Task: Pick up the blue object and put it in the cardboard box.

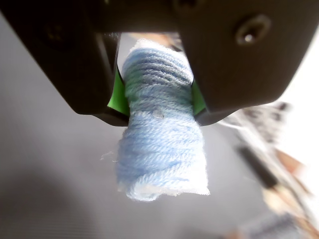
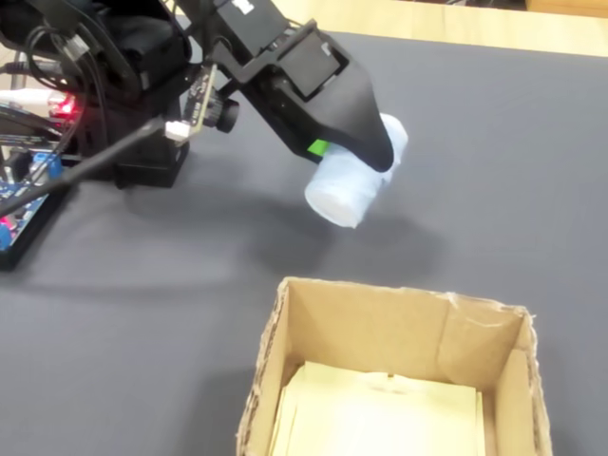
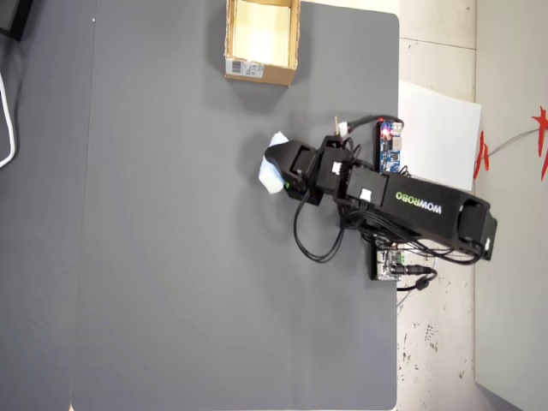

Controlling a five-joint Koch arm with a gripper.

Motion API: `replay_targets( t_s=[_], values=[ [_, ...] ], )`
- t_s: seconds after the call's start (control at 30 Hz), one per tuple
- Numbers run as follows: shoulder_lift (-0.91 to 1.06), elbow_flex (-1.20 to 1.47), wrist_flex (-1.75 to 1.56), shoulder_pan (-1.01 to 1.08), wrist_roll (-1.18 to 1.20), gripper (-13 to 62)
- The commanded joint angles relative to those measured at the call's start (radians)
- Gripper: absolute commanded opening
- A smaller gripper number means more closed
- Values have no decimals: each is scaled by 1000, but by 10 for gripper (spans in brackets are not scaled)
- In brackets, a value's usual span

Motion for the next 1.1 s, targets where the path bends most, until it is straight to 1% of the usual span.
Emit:
replay_targets(
  t_s=[0.0, 0.2, 0.37, 0.43, 0.53, 0.73, 0.8, 0.93, 1.07],
  values=[
    [83, -84, -64, 14, -83, 74],
    [37, -172, -64, 67, -158, 75],
    [-91, -299, -67, 143, -207, 75],
    [-178, -387, -66, 178, -207, 75],
    [-364, -572, -67, 252, -206, 75],
    [-503, -715, -63, 330, -206, 75],
    [-589, -784, -58, 391, -206, 75],
    [-672, -828, -51, 466, -196, 74],
    [-693, -793, -40, 508, -186, 79]
  ],
)
